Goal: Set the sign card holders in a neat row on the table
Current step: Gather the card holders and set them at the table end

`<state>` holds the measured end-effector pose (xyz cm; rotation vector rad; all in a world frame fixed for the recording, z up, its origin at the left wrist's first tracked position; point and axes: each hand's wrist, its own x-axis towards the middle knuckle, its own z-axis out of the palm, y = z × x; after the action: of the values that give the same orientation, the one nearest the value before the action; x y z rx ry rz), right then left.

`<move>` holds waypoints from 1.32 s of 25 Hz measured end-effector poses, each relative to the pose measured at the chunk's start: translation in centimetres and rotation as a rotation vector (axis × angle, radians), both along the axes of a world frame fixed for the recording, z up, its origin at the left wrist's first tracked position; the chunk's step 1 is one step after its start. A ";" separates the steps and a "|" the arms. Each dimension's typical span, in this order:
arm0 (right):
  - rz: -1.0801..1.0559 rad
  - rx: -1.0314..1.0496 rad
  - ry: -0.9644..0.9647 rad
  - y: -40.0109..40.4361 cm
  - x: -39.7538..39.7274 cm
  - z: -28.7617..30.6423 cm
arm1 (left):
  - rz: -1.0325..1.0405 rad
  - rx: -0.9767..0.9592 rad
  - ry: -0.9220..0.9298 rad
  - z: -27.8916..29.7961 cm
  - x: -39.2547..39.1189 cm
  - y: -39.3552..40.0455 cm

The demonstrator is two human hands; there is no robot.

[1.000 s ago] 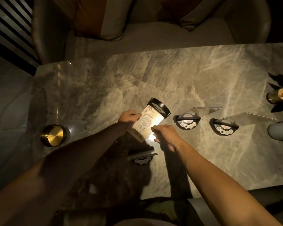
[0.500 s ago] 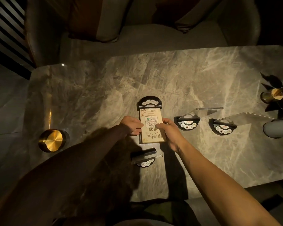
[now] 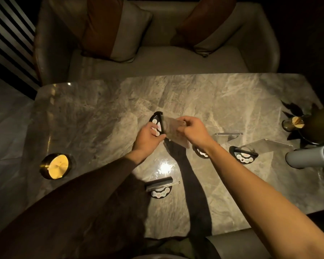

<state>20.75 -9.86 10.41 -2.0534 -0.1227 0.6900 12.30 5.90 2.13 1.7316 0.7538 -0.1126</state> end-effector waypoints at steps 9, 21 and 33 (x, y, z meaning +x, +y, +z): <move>0.549 -0.304 -0.288 2.1 -0.3 1.2 | -0.317 0.122 -0.147 2.6 0.0 1.3; 0.129 -0.188 -0.148 -3.1 -3.9 -2.5 | -0.175 0.079 -0.112 2.6 -2.7 0.9; 0.101 -0.121 -0.184 -6.4 -3.9 0.9 | -0.428 0.512 -0.267 10.1 -0.4 0.1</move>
<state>16.90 -16.24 11.30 -2.2370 -0.2982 0.5804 11.90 6.03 12.18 2.3225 0.2099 0.0265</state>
